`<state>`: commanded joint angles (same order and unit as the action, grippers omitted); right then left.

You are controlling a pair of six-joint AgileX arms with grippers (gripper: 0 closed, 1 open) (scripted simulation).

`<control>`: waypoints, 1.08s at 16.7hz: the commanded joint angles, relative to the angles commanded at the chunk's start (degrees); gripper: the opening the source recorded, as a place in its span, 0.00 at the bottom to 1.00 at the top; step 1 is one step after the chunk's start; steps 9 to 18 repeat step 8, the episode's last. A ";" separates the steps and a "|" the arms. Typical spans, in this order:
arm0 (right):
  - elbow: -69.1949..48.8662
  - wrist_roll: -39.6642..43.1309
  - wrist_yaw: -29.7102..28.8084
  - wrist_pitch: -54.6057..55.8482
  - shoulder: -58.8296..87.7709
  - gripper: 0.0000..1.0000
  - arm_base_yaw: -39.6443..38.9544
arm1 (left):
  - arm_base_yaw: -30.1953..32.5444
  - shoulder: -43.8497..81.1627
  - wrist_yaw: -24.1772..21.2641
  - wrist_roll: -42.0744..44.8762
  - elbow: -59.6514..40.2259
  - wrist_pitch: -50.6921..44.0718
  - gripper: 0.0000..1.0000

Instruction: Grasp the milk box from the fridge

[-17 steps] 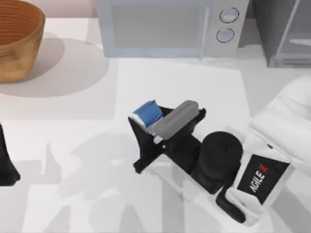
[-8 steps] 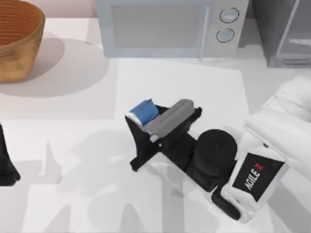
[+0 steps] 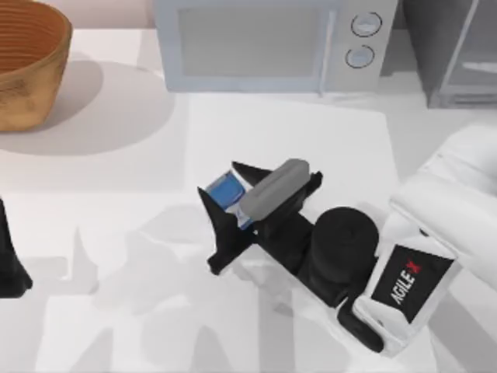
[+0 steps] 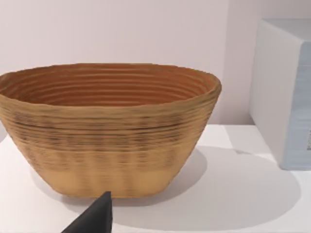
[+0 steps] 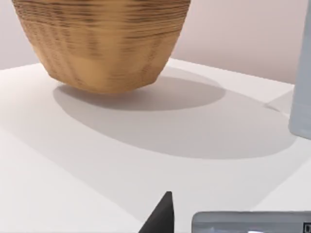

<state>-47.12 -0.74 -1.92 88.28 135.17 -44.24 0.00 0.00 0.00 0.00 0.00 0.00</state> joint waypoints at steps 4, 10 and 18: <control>0.00 0.00 0.00 0.00 0.00 1.00 0.00 | 0.00 0.00 0.00 0.00 0.00 0.00 1.00; 0.00 0.00 0.00 0.00 0.00 1.00 0.00 | 0.00 0.00 0.00 0.00 0.00 0.00 1.00; 0.00 0.00 0.00 0.00 0.00 1.00 0.00 | 0.00 0.00 0.00 0.00 0.00 0.00 1.00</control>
